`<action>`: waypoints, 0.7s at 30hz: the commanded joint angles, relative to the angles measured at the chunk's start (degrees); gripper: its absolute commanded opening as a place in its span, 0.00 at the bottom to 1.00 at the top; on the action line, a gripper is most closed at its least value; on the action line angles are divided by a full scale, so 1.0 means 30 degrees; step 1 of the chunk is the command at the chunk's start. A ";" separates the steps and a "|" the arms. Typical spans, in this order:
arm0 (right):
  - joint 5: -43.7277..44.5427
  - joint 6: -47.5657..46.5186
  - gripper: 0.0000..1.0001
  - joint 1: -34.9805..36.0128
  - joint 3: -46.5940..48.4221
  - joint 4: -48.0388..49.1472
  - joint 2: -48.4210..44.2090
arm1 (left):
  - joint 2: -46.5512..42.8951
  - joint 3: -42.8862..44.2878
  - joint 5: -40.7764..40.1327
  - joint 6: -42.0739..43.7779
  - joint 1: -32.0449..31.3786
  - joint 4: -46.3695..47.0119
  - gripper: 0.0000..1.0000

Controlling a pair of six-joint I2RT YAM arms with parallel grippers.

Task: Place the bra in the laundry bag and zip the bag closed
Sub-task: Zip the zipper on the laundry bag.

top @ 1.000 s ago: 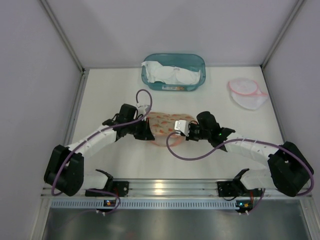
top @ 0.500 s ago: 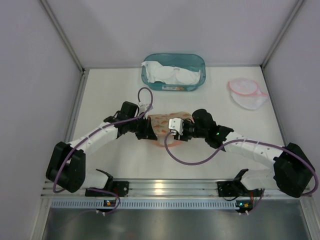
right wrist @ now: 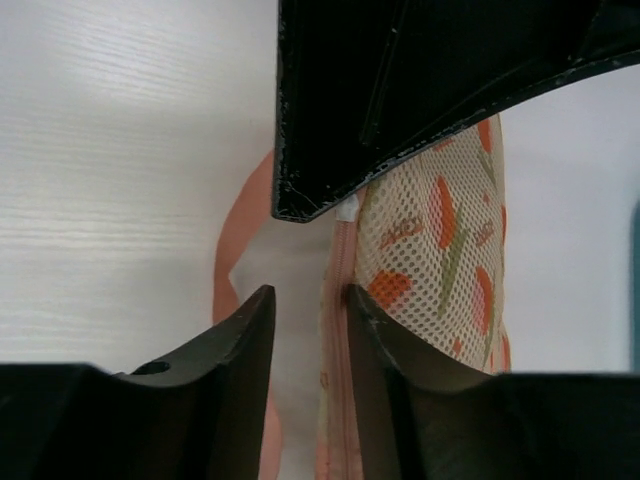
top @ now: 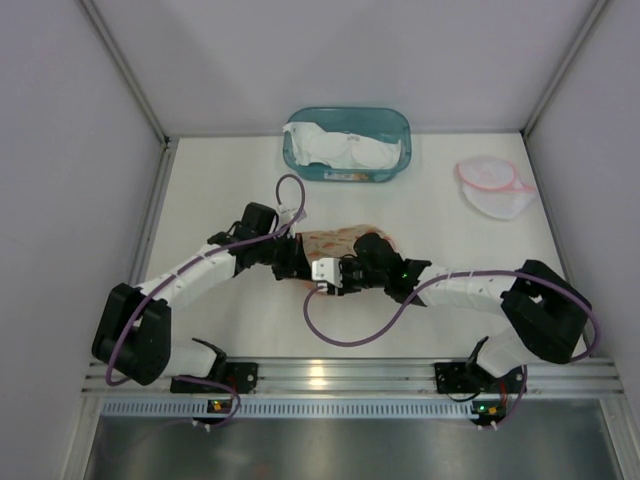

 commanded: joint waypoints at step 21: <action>0.2727 -0.1842 0.00 -0.0978 -0.1360 0.1072 -0.1978 | -0.1282 0.0054 0.0890 0.0550 0.0463 -0.1087 0.00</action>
